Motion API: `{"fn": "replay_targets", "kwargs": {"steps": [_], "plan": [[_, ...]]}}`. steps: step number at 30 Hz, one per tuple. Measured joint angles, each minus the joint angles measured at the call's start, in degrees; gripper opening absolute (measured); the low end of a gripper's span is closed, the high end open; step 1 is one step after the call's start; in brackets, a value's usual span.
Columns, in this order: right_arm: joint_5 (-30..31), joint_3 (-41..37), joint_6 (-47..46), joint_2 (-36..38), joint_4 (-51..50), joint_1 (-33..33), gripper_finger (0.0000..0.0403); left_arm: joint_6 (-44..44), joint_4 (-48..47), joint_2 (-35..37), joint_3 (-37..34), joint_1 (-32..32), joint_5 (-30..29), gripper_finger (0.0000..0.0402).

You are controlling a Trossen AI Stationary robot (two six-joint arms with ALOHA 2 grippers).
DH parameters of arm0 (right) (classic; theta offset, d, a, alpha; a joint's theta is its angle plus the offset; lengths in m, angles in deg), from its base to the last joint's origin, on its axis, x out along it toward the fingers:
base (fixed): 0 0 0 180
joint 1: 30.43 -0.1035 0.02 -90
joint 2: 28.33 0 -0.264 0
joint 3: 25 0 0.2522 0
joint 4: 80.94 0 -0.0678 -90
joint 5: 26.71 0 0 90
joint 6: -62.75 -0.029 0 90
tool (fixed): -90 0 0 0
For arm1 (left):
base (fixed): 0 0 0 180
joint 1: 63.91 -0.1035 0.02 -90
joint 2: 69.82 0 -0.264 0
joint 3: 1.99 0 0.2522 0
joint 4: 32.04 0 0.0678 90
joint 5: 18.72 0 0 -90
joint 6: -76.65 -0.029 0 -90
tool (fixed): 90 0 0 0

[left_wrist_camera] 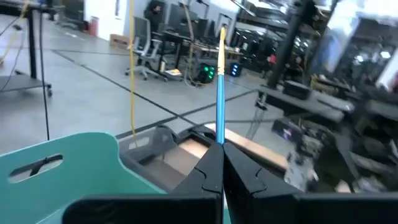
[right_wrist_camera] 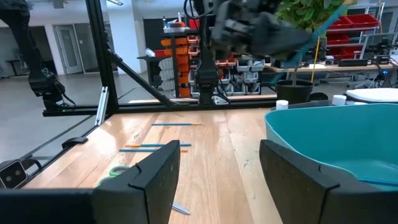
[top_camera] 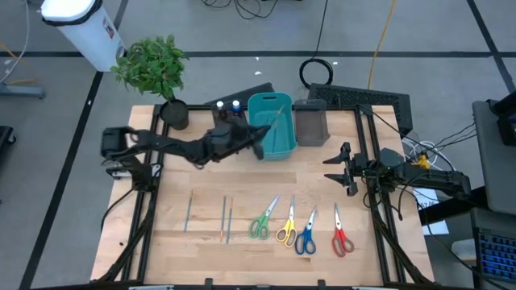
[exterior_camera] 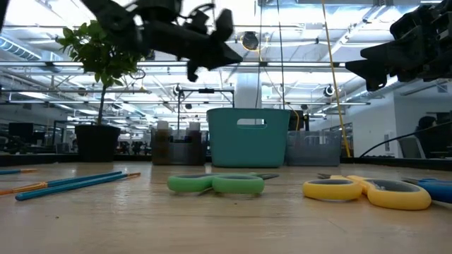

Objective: Pick & Place Paint Supplies
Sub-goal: Put the blue paint brush into the blue bin

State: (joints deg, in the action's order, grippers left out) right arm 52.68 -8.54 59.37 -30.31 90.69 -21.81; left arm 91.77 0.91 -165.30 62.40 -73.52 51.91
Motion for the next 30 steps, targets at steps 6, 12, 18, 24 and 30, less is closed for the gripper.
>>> {"fn": "replay_targets", "kwargs": {"steps": [6, 12, 18, 24, 30], "plan": [[0.0, 0.0, 0.0, 0.0, 0.0, 0.0, 0.0212, 3.7, -0.3, -10.1, 6.5, -2.5, -1.9, 0.0000], [0.0, 0.0, 0.0, 0.0, 0.0, 0.0, 0.0212, 10.3, 0.1, -15.2, 7.9, -4.6, -6.1, 0.0006], [0.0, 0.0, 0.0, 0.0, 0.0, 0.0, 0.0212, 16.5, -1.6, -15.9, 7.9, -5.9, -6.9, 0.0043], [0.0, 0.0, 0.0, 0.0, 0.0, 0.0, 0.0212, 11.7, -0.1, -15.9, 7.9, -6.1, -5.5, 0.0126], [0.0, 0.0, 0.0, 0.0, 0.0, 0.0, 0.0212, -1.2, -6.4, -10.2, 7.9, -5.8, -0.3, 0.0204]]}}
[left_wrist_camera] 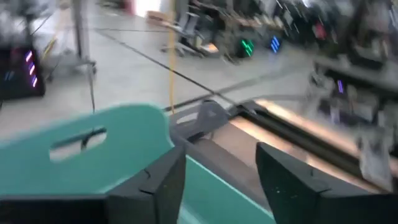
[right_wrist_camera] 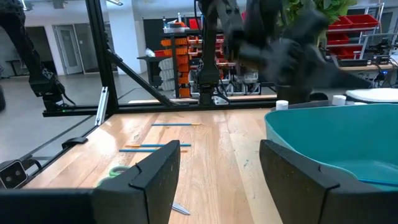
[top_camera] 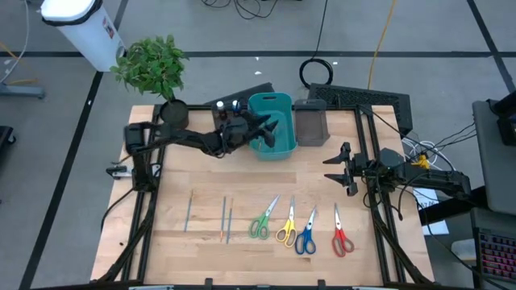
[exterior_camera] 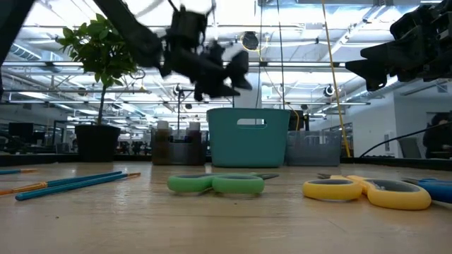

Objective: Pick & Place Paint Supplies
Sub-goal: Put the blue paint brush into the blue bin

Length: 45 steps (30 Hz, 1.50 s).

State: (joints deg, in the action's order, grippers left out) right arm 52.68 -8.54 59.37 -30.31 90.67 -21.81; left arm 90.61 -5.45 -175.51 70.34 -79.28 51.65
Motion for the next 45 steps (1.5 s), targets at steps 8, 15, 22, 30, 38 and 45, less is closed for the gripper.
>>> {"fn": "replay_targets", "kwargs": {"steps": [8, 15, 22, 30, 38, 45], "plan": [[0.0, 0.0, 0.0, 0.0, 0.0, 0.0, 0.0212, -11.1, -37.7, 22.8, 0.0, 8.6, -2.1, 0.0227], [0.0, 0.0, 0.0, 0.0, 0.0, 0.0, 0.0212, 22.2, -72.2, 32.0, 0.1, 18.8, -5.4, 0.0227], [0.0, 0.0, 0.0, 0.0, 0.0, 0.0, 0.0212, 59.5, -90.7, 25.7, -3.6, 27.5, -3.2, 0.0227], [0.0, 0.0, 0.0, 0.0, 0.0, 0.0, 0.0212, 73.6, -92.7, 21.7, -11.3, 28.2, 9.5, 0.0227], [0.0, 0.0, 0.0, 0.0, 0.0, 0.0, 0.0212, 72.4, -88.7, 23.7, -19.9, 24.6, 18.2, 0.0227], [0.0, 0.0, 0.0, 0.0, 0.0, 0.0, 0.0212, 71.9, -83.2, 24.4, -24.8, 22.6, 23.3, 0.0227]]}}
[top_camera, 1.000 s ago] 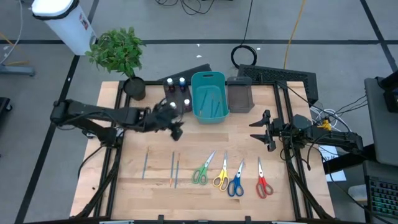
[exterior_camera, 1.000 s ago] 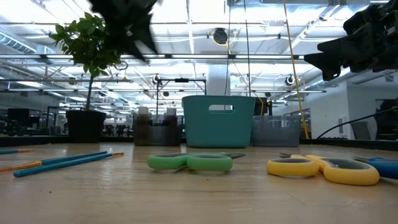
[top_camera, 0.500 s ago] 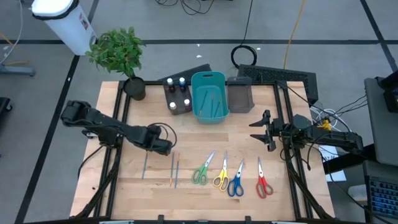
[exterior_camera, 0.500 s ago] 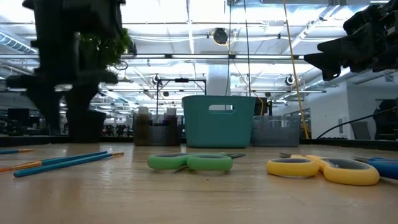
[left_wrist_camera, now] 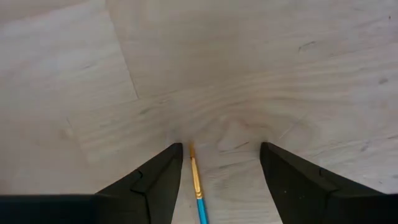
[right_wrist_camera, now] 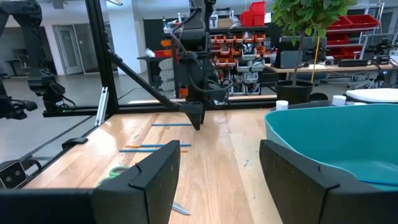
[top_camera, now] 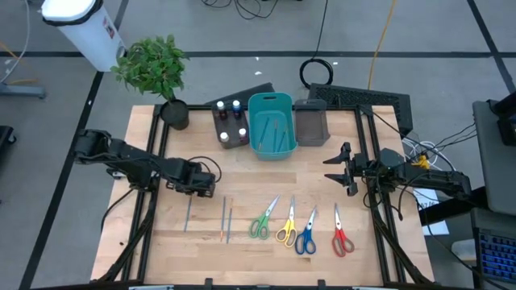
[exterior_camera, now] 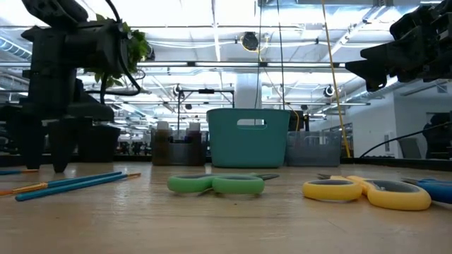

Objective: Pick & Place Paint Supplies
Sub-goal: Put the blue paint brush into the blue bin

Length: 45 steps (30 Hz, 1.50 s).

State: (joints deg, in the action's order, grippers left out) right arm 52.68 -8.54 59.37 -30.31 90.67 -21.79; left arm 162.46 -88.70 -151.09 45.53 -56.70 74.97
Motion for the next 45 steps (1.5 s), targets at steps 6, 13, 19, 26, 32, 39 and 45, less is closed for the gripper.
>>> {"fn": "replay_targets", "kwargs": {"steps": [6, 13, 19, 26, 32, 39, 45], "plan": [[0.0, 0.0, 0.0, 0.0, 0.0, 0.0, 0.0212, 1.2, -0.2, 0.0, -0.1, 0.1, 0.5, 0.0164], [0.0, 0.0, 0.0, 0.0, 0.0, 0.0, 0.0212, 1.8, 0.0, -0.1, -0.1, 0.1, 0.6, 0.0050], [0.0, 0.0, 0.0, 0.0, 0.0, 0.0, 0.0212, 1.0, 2.4, -0.2, -0.2, 1.6, -3.9, 0.0007], [0.0, 0.0, 0.0, 0.0, 0.0, 0.0, 0.0212, -6.1, 1.9, 0.5, 3.4, 1.9, -13.1, 0.0002], [-0.1, 0.0, 0.0, 0.0, 0.0, 0.0, 0.0212, -18.8, 3.8, 3.8, 12.5, 1.6, -25.0, 0.0001], [0.0, 0.0, 0.0, -0.7, 0.1, 0.0, 0.0212, -41.0, 16.5, 4.3, 20.0, 0.8, -31.2, 0.0001], [0.0, 0.0, 0.0, -0.9, 0.0, 0.0, 0.0212, -62.1, 38.1, 4.3, 20.6, -1.6, -30.7, 0.0001]]}}
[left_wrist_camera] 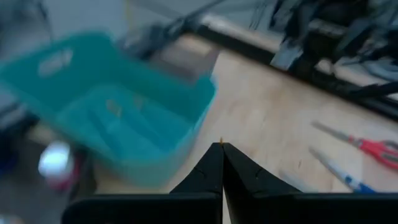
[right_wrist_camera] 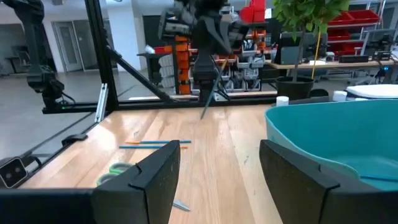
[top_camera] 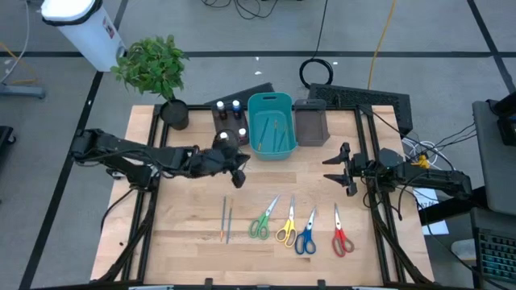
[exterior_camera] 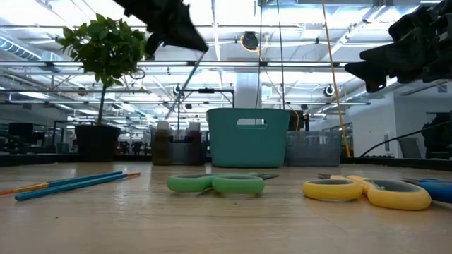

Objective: Pick & Place Paint Supplies
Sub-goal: Put the blue paint brush into the blue bin

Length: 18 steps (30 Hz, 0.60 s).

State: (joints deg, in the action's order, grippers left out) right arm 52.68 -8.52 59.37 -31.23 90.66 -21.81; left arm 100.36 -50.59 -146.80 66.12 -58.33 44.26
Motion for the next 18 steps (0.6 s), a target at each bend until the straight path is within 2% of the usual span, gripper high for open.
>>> {"fn": "replay_targets", "kwargs": {"steps": [5, 9, 18], "plan": [[0.0, 0.0, 0.0, 0.0, 0.8, 0.0, 0.0212, -12.5, 13.8, -2.3, 0.0, -3.3, 2.4, 0.0001], [0.0, 0.0, 1.8, -0.5, 4.0, 0.0, 0.0212, -18.4, 22.8, -4.9, 0.0, -6.4, 8.4, 0.0000], [0.1, 0.0, -3.8, -0.8, 16.5, -0.1, 0.0212, -21.0, 32.4, -9.1, 0.1, -14.7, 21.7, 0.0000]]}}
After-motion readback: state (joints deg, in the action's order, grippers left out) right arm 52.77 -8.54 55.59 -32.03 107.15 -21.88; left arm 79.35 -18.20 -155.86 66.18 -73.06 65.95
